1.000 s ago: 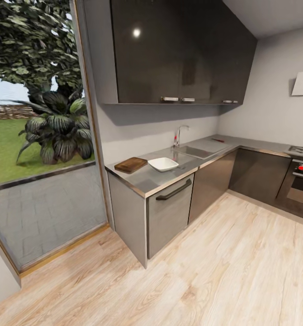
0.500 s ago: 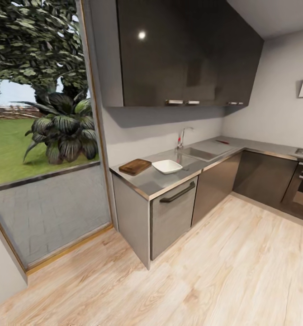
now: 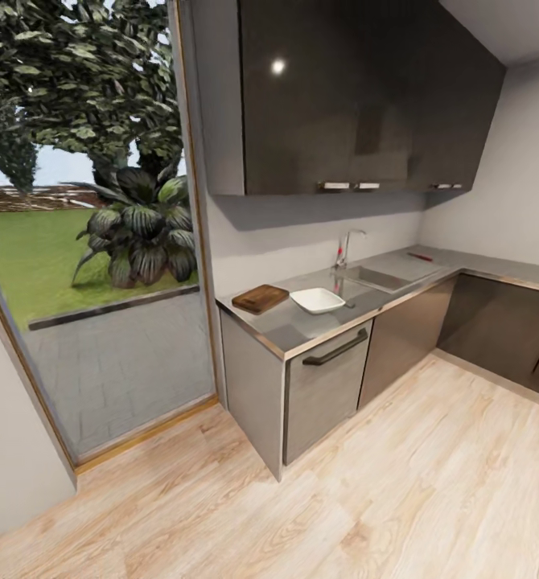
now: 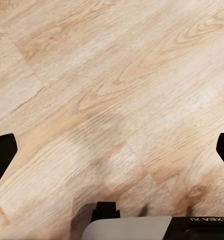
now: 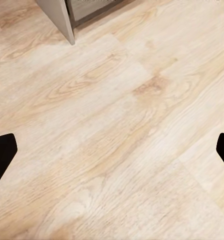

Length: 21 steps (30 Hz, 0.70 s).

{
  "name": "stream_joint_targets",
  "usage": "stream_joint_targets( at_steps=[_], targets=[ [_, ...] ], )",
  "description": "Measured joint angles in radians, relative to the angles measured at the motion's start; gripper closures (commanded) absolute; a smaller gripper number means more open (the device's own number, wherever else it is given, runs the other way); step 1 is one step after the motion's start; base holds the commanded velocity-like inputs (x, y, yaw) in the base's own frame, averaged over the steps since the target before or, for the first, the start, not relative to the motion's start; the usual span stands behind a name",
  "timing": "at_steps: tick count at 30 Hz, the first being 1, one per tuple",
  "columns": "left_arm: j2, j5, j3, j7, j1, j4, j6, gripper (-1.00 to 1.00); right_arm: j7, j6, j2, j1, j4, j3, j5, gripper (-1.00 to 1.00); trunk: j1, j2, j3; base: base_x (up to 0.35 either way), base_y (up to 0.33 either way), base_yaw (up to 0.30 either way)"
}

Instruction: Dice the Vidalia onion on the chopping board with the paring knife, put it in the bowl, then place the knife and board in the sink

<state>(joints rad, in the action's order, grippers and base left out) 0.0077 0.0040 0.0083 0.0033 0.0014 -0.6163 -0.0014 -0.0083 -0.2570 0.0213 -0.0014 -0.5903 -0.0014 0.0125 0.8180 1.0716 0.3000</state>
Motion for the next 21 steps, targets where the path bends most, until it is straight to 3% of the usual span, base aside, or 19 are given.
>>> stream_joint_targets(
  at_steps=[21],
  targets=[
    [0.000, -0.001, 0.002, 0.001, 0.000, 0.016, 0.000, -1.00, 0.001, 0.000, 0.000, 0.000, 0.000, 0.000, 0.000, -1.00, -0.081, -0.147, -0.066, 0.000, 0.000, 0.002]
  ],
)
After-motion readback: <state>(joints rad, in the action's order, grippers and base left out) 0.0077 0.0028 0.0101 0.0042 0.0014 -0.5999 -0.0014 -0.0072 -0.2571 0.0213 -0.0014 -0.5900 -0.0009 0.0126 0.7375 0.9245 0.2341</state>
